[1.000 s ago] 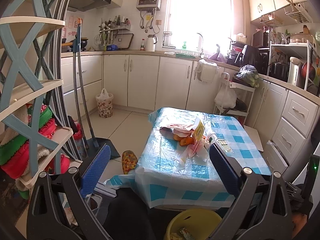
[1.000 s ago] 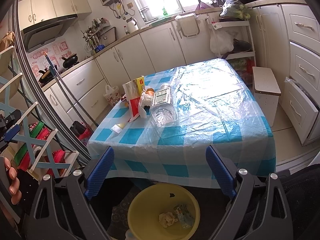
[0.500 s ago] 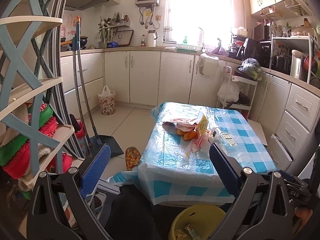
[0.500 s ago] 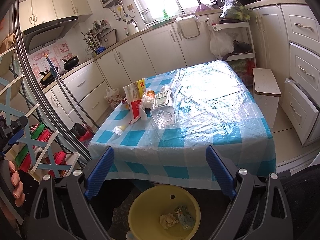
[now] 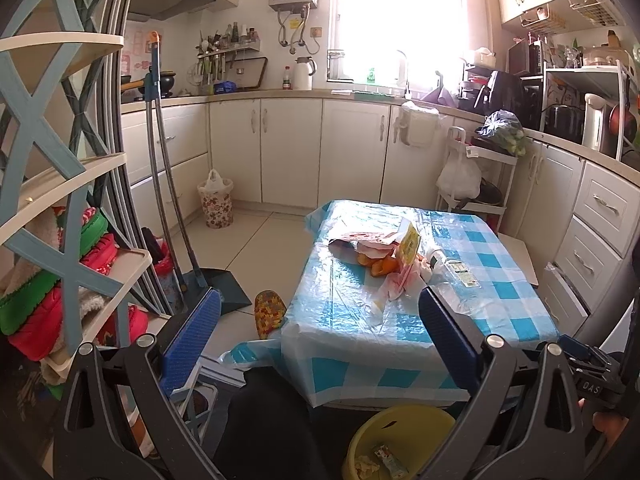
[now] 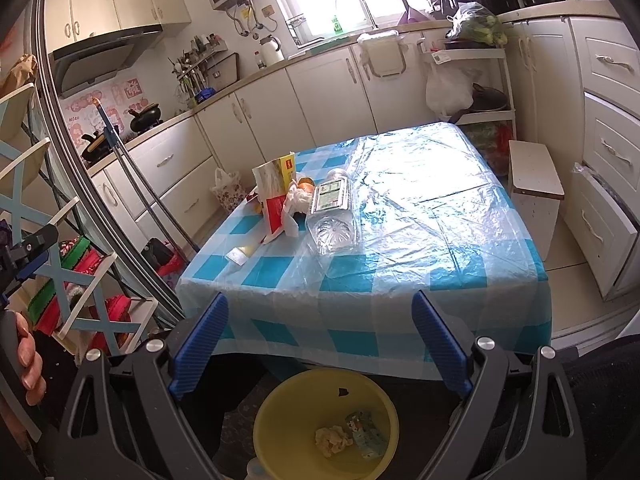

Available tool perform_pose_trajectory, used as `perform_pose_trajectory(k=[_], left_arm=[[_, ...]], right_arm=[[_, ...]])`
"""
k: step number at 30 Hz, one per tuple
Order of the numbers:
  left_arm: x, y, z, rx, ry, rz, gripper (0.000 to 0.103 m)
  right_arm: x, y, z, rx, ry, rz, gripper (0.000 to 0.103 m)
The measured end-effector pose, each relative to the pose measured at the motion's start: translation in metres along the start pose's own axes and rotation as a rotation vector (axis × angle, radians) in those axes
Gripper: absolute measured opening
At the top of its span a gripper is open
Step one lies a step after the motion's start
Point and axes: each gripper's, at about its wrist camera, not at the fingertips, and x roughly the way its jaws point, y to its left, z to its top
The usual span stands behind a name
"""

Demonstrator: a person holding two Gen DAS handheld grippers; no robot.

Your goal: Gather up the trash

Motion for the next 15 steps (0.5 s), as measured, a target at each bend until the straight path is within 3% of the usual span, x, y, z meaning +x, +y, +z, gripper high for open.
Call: perform_pose_trajectory(k=[7, 15], left_arm=[[0.012, 0.0, -0.003, 0.021, 0.026, -0.004, 0.096], [0.057, 0.003, -0.014, 0.066, 0.119, -0.021, 0.096]], right_arm=[[0.002, 0.004, 0.0, -0.015, 0.002, 0.005, 0.089], [0.011, 0.024, 0.003, -0.104, 0.012, 0.018, 0.089]])
